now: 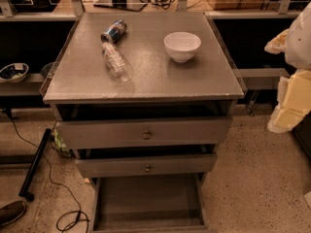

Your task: Place water bottle into bottom drawer

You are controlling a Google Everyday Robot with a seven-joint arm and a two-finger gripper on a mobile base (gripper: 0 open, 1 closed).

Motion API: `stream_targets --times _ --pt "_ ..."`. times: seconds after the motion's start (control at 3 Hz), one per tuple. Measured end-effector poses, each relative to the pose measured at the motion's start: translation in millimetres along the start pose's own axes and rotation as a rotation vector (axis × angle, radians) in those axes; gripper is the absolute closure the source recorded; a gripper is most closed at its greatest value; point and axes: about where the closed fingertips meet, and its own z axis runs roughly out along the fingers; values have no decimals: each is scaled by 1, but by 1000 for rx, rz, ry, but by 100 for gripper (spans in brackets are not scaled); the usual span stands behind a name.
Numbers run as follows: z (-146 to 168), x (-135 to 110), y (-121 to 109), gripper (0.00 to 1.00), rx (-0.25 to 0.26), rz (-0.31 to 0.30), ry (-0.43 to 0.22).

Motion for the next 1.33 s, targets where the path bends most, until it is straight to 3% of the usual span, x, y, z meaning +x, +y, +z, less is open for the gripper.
stream_targets --times 0.67,1.33 --pt "-4 -16 3 0 0 -23 -4" --pt "22 -42 -2 0 -53 -32 11"
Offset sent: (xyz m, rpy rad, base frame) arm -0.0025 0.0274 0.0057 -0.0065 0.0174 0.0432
